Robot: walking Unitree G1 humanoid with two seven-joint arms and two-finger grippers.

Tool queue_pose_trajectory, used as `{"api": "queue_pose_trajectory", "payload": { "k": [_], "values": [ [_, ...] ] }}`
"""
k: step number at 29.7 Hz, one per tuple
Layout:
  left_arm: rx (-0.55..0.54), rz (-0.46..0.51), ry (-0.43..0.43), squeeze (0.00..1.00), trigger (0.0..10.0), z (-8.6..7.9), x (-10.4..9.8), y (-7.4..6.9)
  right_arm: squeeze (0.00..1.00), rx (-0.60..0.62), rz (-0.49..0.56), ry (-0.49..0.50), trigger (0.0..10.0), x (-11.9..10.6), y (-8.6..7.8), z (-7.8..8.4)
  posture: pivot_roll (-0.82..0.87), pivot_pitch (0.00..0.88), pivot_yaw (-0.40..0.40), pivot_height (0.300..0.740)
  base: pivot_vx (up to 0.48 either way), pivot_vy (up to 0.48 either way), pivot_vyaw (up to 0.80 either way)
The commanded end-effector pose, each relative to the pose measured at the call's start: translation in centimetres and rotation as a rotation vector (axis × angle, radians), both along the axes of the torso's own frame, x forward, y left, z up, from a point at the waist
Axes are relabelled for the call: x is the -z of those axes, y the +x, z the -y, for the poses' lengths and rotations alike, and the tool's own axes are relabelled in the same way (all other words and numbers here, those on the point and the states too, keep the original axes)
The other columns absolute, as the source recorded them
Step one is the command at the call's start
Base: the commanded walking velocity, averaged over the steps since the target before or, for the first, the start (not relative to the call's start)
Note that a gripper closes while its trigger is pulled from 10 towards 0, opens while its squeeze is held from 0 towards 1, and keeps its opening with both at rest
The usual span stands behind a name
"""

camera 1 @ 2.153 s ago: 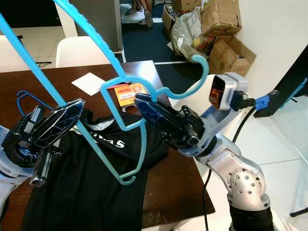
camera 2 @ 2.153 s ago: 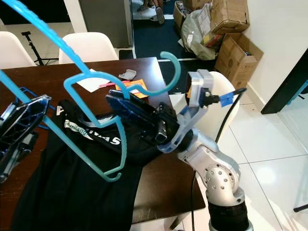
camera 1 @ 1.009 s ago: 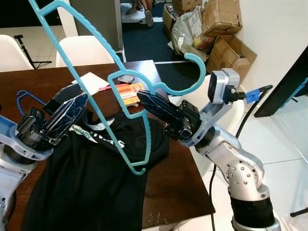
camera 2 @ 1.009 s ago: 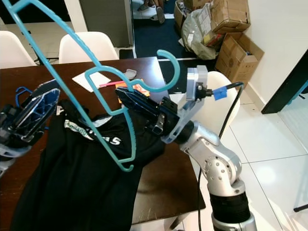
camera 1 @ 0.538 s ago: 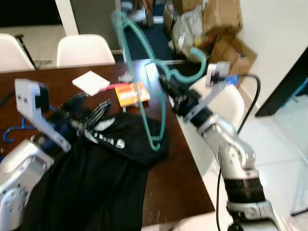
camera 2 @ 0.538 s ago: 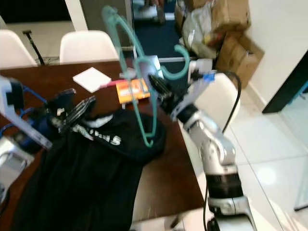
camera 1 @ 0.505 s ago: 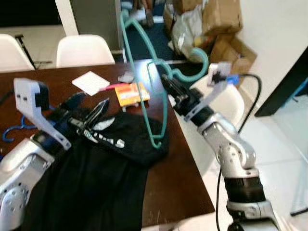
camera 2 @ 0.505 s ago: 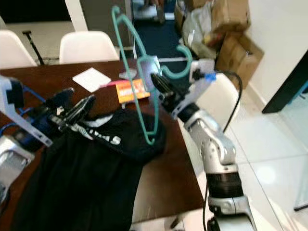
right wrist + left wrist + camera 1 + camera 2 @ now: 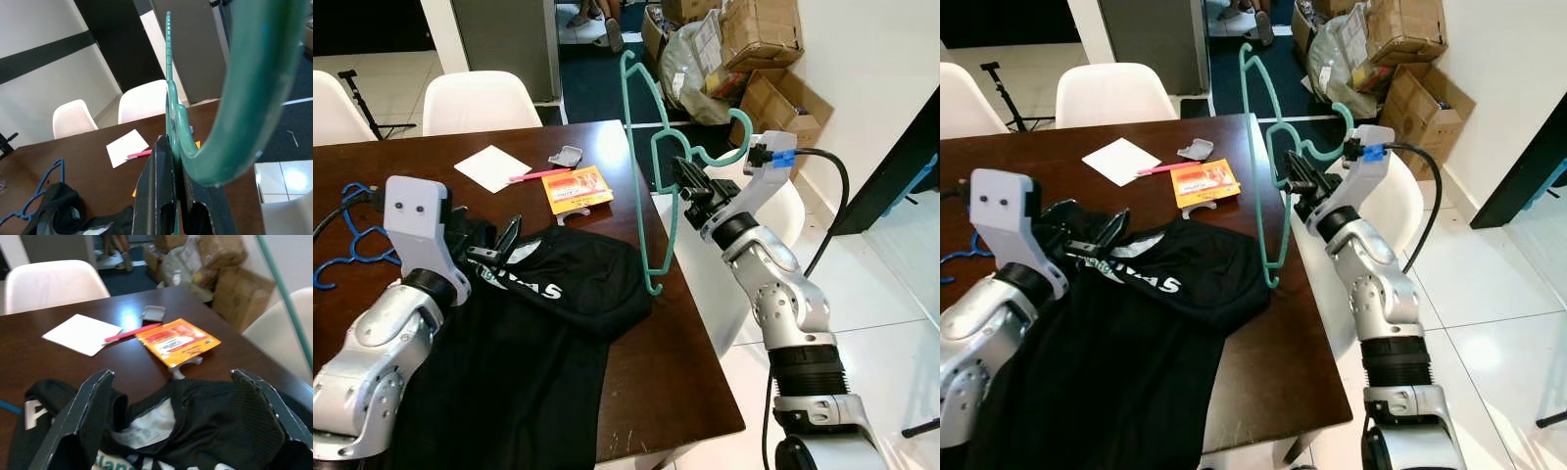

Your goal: Hang hanger

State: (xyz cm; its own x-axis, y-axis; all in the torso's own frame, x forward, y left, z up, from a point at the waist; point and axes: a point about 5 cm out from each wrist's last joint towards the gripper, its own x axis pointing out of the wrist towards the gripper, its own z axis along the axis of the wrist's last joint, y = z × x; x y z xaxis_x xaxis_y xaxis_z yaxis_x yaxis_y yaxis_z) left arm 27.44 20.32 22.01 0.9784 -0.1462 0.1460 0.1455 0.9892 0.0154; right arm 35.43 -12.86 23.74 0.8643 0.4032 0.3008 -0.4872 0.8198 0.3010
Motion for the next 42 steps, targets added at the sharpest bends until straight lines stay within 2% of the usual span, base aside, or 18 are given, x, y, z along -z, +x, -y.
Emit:
{"api": "queue_pose_trajectory", "payload": {
  "k": [1, 7, 11, 15, 21, 24, 28, 32, 42],
  "values": [
    [-0.007, -0.006, 0.000, 0.00, 10.0, 0.6, 0.5, 0.2, 0.00, 0.026, 0.000, -0.012, 10.0, 0.3, 0.2, -0.1, 0.05, 0.120, -0.006, 0.740, -0.480, 0.000, 0.00],
    [-0.013, -0.010, -0.027, 0.00, 10.0, 1.8, 1.2, 1.0, 0.00, 0.040, 0.003, -0.079, 10.0, 1.0, 0.0, -0.9, 0.04, 0.129, 0.002, 0.740, -0.480, 0.000, 0.00],
    [-0.010, -0.008, -0.030, 0.00, 10.0, 2.0, 1.2, 1.1, 0.00, 0.040, 0.004, -0.086, 10.0, 1.1, -0.1, -1.0, 0.03, 0.130, 0.005, 0.740, -0.480, 0.000, 0.00],
    [-0.020, 0.014, -0.019, 0.00, 10.0, 1.8, 1.1, 1.2, 0.00, 0.024, 0.020, -0.109, 10.0, 1.3, -0.4, -1.1, 0.03, 0.130, 0.007, 0.740, 0.000, 0.000, 0.40],
    [-0.097, 0.026, -0.014, 0.00, 10.0, 0.5, 1.3, 1.4, 0.00, 0.026, 0.026, -0.109, 10.0, 1.5, -0.5, -1.3, 0.03, 0.126, 0.008, 0.740, 0.000, 0.000, 0.80],
    [-0.134, 0.018, -0.006, 0.00, 10.0, -0.5, 1.3, 1.4, 0.00, 0.057, 0.011, -0.094, 10.0, 1.4, -0.2, -1.2, 0.04, 0.125, 0.006, 0.740, 0.000, 0.000, 0.00],
    [-0.140, 0.020, -0.004, 0.00, 10.0, -0.7, 1.3, 1.4, 0.00, 0.060, 0.007, -0.099, 10.0, 1.4, -0.2, -1.2, 0.04, 0.125, 0.006, 0.740, 0.000, 0.141, 0.00],
    [-0.201, 0.039, 0.029, 0.00, 10.0, -2.6, 0.7, 1.5, 0.00, 0.064, 0.004, -0.094, 10.0, 1.4, 0.0, -1.1, 0.04, 0.123, 0.003, 0.740, 0.000, 0.311, 0.00],
    [-0.207, 0.055, 0.032, 0.00, 10.0, -2.9, 0.5, 1.6, 0.00, 0.065, 0.011, -0.093, 10.0, 1.4, 0.0, -1.1, 0.04, 0.124, 0.004, 0.740, 0.000, 0.339, 0.00]
  ]
}}
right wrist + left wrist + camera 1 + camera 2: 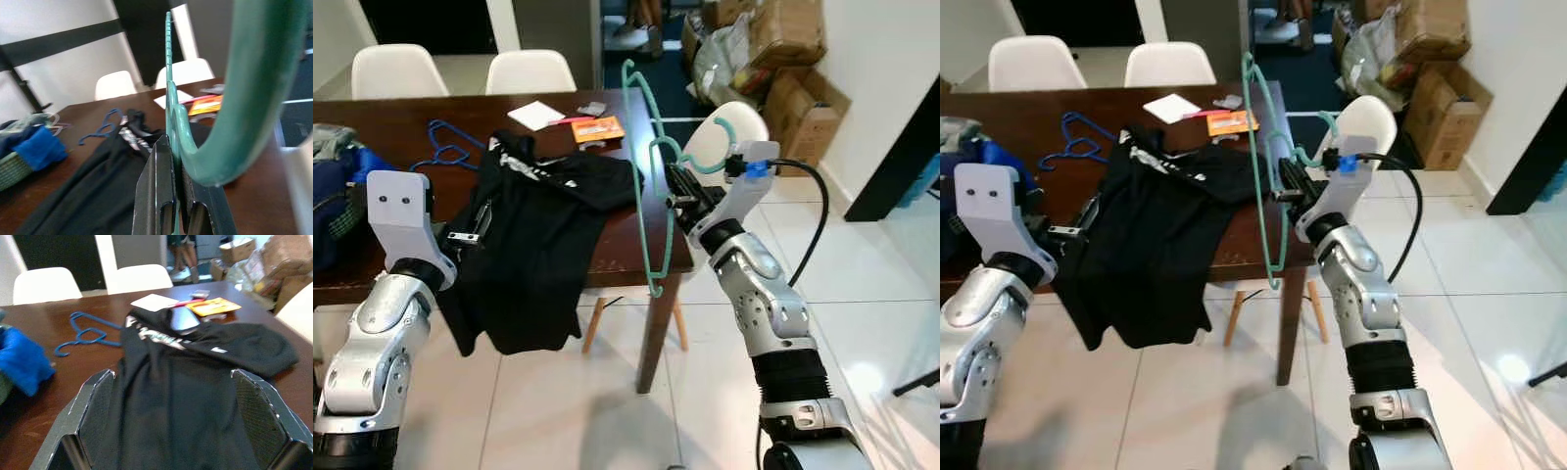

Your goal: Hang hanger

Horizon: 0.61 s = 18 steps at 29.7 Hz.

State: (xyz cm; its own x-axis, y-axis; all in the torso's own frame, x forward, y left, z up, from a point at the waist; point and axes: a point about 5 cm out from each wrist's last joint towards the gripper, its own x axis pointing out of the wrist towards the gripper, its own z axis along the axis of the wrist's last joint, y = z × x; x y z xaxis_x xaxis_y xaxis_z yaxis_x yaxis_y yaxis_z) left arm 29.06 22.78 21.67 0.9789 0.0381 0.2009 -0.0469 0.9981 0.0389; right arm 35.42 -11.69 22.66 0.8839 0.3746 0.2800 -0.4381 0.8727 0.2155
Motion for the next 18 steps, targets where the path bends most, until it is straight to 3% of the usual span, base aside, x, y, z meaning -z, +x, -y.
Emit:
{"api": "queue_pose_trajectory", "payload": {
  "k": [1, 18],
  "values": [
    [-0.015, -0.001, 0.010, 0.00, 10.0, -0.48, 0.16, -0.05, 0.00, 0.002, -0.005, -0.002, 10.0, 0.26, -0.01, 0.04, 0.04, 0.124, 0.004, 0.740, 0.000, 0.349, 0.00],
    [-0.008, 0.008, 0.007, 0.00, 10.0, -0.38, 0.04, 0.11, 0.00, -0.007, -0.001, -0.005, 10.0, 0.19, -0.04, 0.00, 0.03, 0.124, 0.002, 0.740, -0.225, 0.355, 0.00]
  ]
}}
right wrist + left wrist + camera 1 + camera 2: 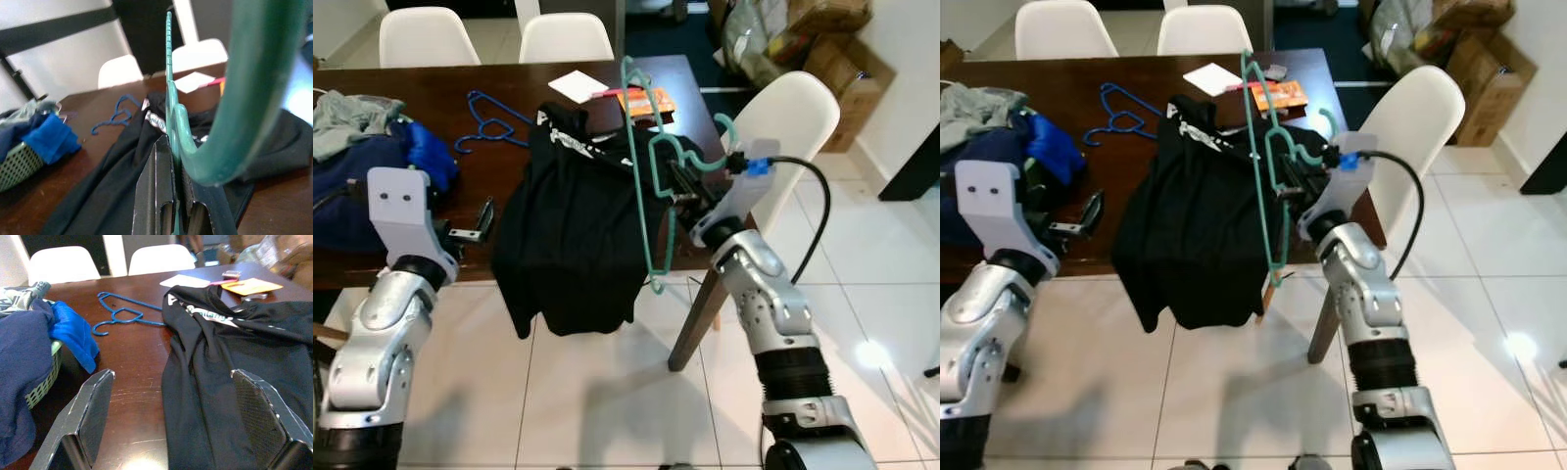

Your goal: Hang hanger

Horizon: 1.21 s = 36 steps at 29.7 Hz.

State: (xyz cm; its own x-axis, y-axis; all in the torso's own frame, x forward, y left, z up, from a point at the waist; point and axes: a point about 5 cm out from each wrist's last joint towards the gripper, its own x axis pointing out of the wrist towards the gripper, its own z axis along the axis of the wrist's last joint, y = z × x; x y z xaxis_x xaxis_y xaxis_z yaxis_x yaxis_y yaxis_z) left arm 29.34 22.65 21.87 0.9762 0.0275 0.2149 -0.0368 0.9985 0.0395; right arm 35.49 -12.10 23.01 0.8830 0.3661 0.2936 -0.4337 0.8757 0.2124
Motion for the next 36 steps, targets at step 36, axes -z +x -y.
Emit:
{"api": "queue_pose_trajectory", "payload": {
  "k": [36],
  "values": [
    [-0.026, 0.075, -0.003, 0.00, 10.0, -0.9, -0.8, -0.3, 0.00, -0.063, 0.013, -0.137, 10.0, 1.6, -1.0, -1.5, 0.03, 0.115, 0.007, 0.740, 0.081, 0.206, 0.00]
  ]
}}
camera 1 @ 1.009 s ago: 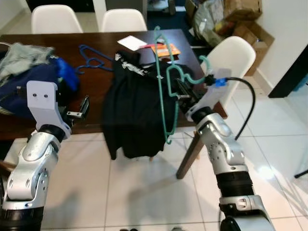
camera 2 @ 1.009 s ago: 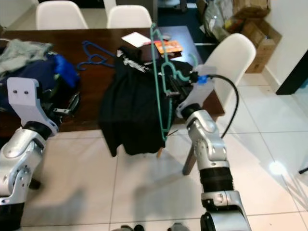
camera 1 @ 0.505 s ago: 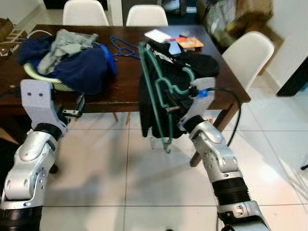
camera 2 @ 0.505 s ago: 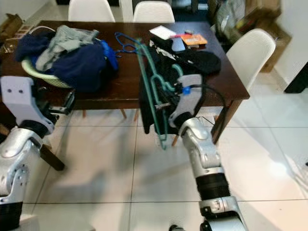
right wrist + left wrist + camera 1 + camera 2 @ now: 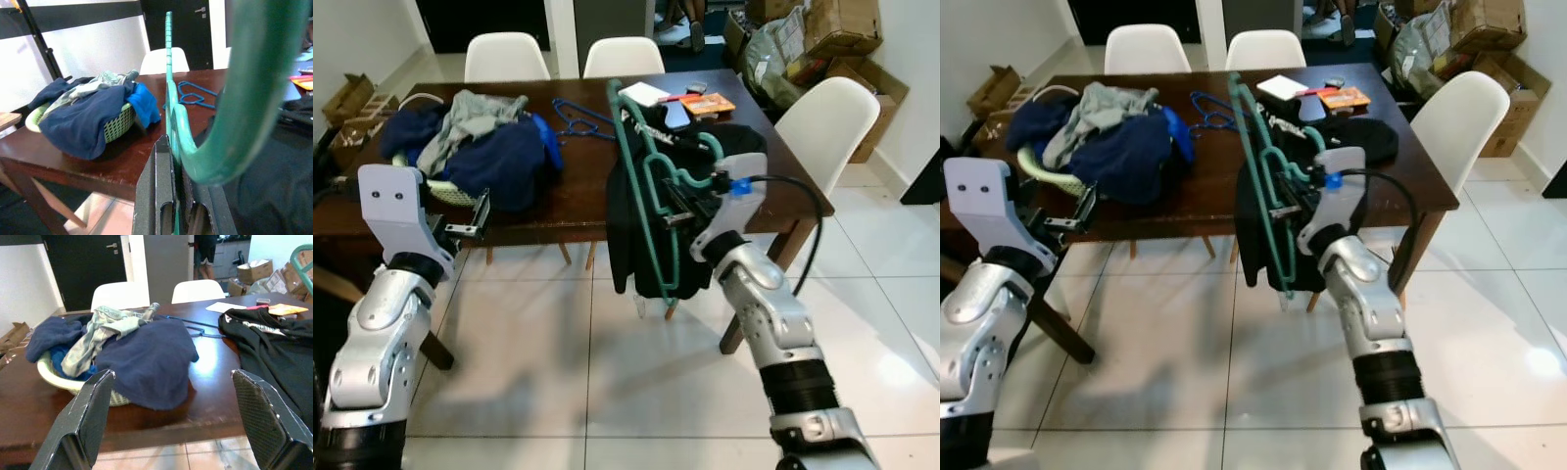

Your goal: Hang hanger

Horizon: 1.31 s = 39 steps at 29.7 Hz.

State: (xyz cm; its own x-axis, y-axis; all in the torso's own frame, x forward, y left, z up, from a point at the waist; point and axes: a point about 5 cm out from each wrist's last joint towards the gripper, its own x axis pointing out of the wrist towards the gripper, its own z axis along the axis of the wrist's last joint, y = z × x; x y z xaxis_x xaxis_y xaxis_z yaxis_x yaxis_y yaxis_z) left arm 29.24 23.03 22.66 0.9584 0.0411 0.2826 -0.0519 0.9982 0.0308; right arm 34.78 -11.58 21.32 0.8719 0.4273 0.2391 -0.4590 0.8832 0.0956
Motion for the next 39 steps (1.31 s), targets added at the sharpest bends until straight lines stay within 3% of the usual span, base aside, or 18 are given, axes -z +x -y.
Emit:
{"api": "queue_pose_trajectory", "payload": {
  "k": [1, 9, 15, 19, 21, 26, 30, 35, 39],
  "values": [
    [-0.013, 0.005, 0.002, 0.00, 10.0, -0.5, -0.1, -0.2, 0.00, -0.035, 0.013, -0.004, 10.0, -0.1, -0.3, -1.0, 0.03, 0.115, 0.007, 0.740, 0.405, 0.259, 0.00],
    [-0.027, 0.033, 0.009, 0.00, 10.0, -0.9, -0.9, -0.3, 0.00, -0.066, 0.037, 0.000, 10.0, -0.4, -0.5, -1.1, 0.03, 0.117, 0.004, 0.740, 0.402, 0.262, 0.00],
    [-0.037, 0.075, 0.023, 0.00, 10.0, -1.3, -2.4, -0.5, 0.00, -0.082, 0.056, 0.011, 10.0, -0.8, -0.7, -1.1, 0.04, 0.117, 0.001, 0.740, 0.401, 0.262, 0.80],
    [0.010, 0.135, 0.017, 0.00, 10.0, -1.0, -4.2, -0.5, 0.00, -0.047, 0.044, 0.048, 10.0, -1.1, -0.3, -0.8, 0.04, 0.116, 0.000, 0.740, 0.403, 0.259, 0.00],
    [0.010, 0.135, 0.017, 0.00, 10.0, -1.0, -4.2, -0.5, 0.00, -0.047, 0.044, 0.048, 10.0, -1.1, -0.3, -0.8, 0.04, 0.116, 0.000, 0.740, 0.401, 0.259, 0.00],
    [0.160, 0.200, -0.014, 0.00, 10.0, 0.6, -6.1, -0.7, 0.00, -0.004, 0.026, 0.085, 10.0, -1.5, 0.3, -0.1, 0.04, 0.114, 0.000, 0.740, 0.403, 0.259, -0.80],
    [0.196, 0.208, -0.012, 0.00, 10.0, 1.1, -6.2, -0.7, 0.00, 0.002, 0.025, 0.087, 10.0, -1.5, 0.3, 0.0, 0.04, 0.114, 0.000, 0.740, 0.403, 0.263, -0.80],
    [0.388, 0.203, -0.030, 0.00, 10.0, 3.8, -6.0, -1.2, 0.00, 0.020, 0.040, 0.099, 10.0, -1.9, 0.4, 0.3, 0.04, 0.113, 0.001, 0.740, 0.398, 0.266, -0.80],
    [0.402, 0.198, -0.031, 0.00, 10.0, 4.1, -5.9, -1.2, 0.00, 0.019, 0.047, 0.097, 10.0, -2.0, 0.3, 0.2, 0.04, 0.114, 0.000, 0.740, 0.386, 0.272, -0.80]
  ]
}}
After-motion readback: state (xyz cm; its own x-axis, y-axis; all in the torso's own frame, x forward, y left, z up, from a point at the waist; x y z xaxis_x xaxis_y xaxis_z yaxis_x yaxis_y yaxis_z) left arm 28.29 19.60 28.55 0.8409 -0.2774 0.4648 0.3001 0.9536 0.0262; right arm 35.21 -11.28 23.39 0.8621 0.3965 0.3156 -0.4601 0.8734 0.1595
